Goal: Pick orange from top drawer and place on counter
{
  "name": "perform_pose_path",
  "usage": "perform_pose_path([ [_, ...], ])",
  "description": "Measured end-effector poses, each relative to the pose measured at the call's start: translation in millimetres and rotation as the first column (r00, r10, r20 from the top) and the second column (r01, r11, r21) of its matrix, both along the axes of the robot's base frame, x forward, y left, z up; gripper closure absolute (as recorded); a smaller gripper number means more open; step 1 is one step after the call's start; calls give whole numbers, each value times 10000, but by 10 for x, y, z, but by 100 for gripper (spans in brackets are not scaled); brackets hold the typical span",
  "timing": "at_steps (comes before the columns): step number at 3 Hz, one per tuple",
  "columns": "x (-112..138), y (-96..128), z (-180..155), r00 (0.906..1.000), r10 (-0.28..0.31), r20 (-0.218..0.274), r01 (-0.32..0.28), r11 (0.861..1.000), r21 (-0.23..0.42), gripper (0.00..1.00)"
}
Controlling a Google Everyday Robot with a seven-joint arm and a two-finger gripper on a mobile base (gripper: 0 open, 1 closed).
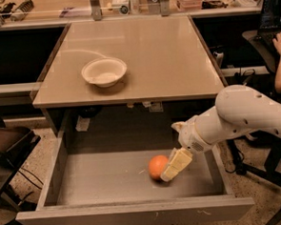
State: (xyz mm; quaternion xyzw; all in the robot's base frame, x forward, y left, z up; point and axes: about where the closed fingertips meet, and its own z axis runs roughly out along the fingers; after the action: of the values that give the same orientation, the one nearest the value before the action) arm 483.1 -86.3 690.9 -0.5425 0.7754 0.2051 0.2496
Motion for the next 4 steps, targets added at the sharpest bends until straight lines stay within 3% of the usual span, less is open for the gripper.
perform_pose_path([
  [1, 68, 52, -129, 9983, -543, 212, 549, 9981, -289, 0],
  [2, 215, 56, -140, 9911, -1213, 558, 1221, 9924, -118, 0],
  [3, 217, 58, -137, 9913, -1181, 583, 1190, 9928, -124, 0],
  [4, 184, 49, -482, 9921, -1239, 187, 1242, 9921, -152, 0],
])
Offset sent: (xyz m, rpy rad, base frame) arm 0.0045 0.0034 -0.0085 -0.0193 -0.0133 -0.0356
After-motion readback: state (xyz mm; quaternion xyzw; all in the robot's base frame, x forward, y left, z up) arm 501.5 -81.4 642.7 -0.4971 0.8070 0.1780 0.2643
